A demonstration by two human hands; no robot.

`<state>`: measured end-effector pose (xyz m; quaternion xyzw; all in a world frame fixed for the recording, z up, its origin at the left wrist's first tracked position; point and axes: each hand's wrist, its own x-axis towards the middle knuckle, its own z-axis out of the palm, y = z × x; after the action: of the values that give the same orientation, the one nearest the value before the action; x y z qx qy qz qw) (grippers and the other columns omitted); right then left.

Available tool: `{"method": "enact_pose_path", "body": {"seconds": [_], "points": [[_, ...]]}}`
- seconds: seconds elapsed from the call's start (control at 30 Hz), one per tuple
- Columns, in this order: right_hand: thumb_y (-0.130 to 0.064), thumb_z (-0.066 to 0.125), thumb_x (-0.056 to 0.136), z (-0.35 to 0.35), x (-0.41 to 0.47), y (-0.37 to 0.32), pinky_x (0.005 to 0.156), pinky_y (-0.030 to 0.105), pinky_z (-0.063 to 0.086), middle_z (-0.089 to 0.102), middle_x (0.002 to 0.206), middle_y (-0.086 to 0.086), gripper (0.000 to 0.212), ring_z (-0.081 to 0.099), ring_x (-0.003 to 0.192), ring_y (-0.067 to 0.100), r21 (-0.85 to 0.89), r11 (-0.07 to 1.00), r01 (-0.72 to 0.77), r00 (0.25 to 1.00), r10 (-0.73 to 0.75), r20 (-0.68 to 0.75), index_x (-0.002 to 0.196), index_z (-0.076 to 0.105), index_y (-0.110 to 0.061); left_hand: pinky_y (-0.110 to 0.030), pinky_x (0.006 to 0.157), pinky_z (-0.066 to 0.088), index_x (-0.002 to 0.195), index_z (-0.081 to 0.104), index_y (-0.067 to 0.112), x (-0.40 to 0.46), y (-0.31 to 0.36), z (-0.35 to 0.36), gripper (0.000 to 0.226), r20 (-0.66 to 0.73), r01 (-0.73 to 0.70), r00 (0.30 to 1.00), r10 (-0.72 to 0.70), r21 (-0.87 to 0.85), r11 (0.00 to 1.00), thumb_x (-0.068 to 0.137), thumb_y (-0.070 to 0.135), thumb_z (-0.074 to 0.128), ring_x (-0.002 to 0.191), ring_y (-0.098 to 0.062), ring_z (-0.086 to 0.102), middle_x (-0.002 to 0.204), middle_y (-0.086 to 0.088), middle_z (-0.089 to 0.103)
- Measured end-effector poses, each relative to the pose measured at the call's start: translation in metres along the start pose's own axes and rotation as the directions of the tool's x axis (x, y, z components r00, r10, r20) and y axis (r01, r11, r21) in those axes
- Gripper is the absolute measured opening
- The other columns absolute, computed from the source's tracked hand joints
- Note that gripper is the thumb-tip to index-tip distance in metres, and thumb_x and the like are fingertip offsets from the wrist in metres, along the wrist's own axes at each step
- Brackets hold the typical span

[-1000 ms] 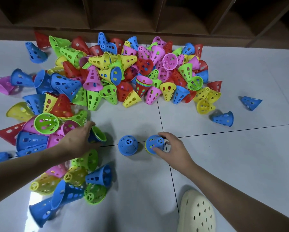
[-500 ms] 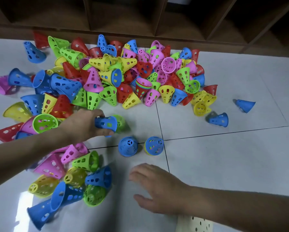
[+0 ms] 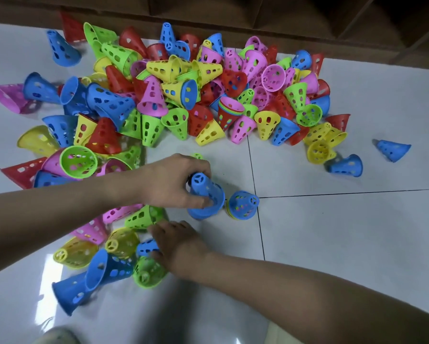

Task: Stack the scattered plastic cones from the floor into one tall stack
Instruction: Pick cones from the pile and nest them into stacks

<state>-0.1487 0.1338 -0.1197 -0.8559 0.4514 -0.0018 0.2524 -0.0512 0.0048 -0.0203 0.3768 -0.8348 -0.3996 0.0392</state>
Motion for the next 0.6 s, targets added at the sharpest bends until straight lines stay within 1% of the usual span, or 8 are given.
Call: {"method": "enact_pose_path", "body": {"seconds": [0.1,0.13,0.2,0.27,0.4,0.47,0.53,0.6], "points": [[-0.026,0.067,0.088,-0.01,-0.003,0.008,0.086,0.047,0.042,0.057,0.118,0.02,0.047,0.058,0.1,0.039,0.021,0.999,-0.031,0.997,0.029,0.076,0.125,0.049,-0.005,-0.015,0.066,0.041,0.099,0.063,0.03,0.003,0.0,0.012,0.034,0.032,-0.03,0.999,0.03,-0.001,1.0,0.077,0.052,0.076,0.08,-0.001,0.056,0.09,0.013,0.062],[-0.028,0.067,0.088,-0.01,-0.006,0.011,0.086,0.047,0.043,0.055,0.122,0.02,0.05,0.058,0.1,0.039,0.021,0.999,-0.031,0.995,0.029,0.091,0.128,0.048,-0.005,-0.017,0.068,0.043,0.101,0.064,0.031,0.005,-0.001,0.016,0.039,0.041,-0.032,0.999,0.031,0.008,0.999,0.075,0.059,0.073,0.082,-0.002,0.056,0.092,0.014,0.062],[-0.031,0.072,0.085,-0.009,-0.015,0.018,0.081,0.047,0.043,0.051,0.127,0.022,0.057,0.057,0.097,0.041,0.031,0.999,-0.02,0.996,0.017,0.088,0.13,0.049,-0.004,-0.026,0.074,0.049,0.106,0.063,0.034,0.007,-0.003,0.022,0.049,0.052,-0.031,0.998,0.029,0.039,0.999,0.071,0.068,0.067,0.086,-0.005,0.056,0.096,0.014,0.059],[-0.032,0.077,0.08,-0.008,-0.024,0.024,0.077,0.048,0.046,0.047,0.131,0.023,0.059,0.058,0.094,0.042,0.026,0.999,-0.03,0.991,0.027,0.127,0.126,0.052,-0.003,-0.032,0.079,0.052,0.111,0.062,0.034,0.009,-0.005,0.026,0.05,0.058,-0.021,0.998,0.017,0.065,0.998,0.072,0.066,0.07,0.089,-0.008,0.056,0.099,0.012,0.058],[-0.028,0.074,0.08,-0.008,-0.044,0.037,0.086,0.047,0.052,0.036,0.143,0.023,0.049,0.057,0.103,0.042,-0.056,0.997,-0.059,0.974,0.07,0.215,0.118,0.055,-0.003,-0.034,0.081,0.052,0.116,0.059,0.032,0.011,-0.007,0.034,0.05,0.041,-0.01,0.999,0.005,0.132,0.991,0.076,0.056,0.077,0.092,-0.013,0.056,0.104,0.009,0.054],[-0.028,0.071,0.078,-0.01,-0.055,0.043,0.088,0.046,0.05,0.042,0.136,0.019,0.045,0.058,0.102,0.038,-0.141,0.989,-0.042,0.965,0.076,0.249,0.116,0.058,-0.006,-0.034,0.08,0.052,0.121,0.059,0.031,0.011,-0.011,0.037,0.052,0.046,-0.002,0.999,-0.006,0.17,0.985,0.077,0.052,0.078,0.092,-0.015,0.057,0.103,0.009,0.05],[-0.032,0.069,0.075,-0.012,-0.065,0.049,0.085,0.045,0.049,0.056,0.114,0.013,0.039,0.06,0.094,0.034,-0.2,0.98,-0.011,0.967,0.061,0.245,0.106,0.062,-0.01,-0.035,0.079,0.052,0.125,0.059,0.031,0.01,-0.015,0.039,0.053,0.058,0.01,0.998,-0.022,0.194,0.981,0.079,0.05,0.078,0.09,-0.016,0.056,0.103,0.009,0.048],[-0.038,0.068,0.071,-0.015,-0.074,0.056,0.082,0.044,0.05,0.06,0.096,0.006,0.035,0.059,0.087,0.029,-0.164,0.986,-0.026,0.978,0.059,0.199,0.096,0.063,-0.014,-0.034,0.081,0.052,0.129,0.058,0.03,0.008,-0.02,0.041,0.055,0.07,0.022,0.997,-0.036,0.188,0.982,0.081,0.047,0.078,0.091,-0.016,0.055,0.106,0.007,0.05]]}}
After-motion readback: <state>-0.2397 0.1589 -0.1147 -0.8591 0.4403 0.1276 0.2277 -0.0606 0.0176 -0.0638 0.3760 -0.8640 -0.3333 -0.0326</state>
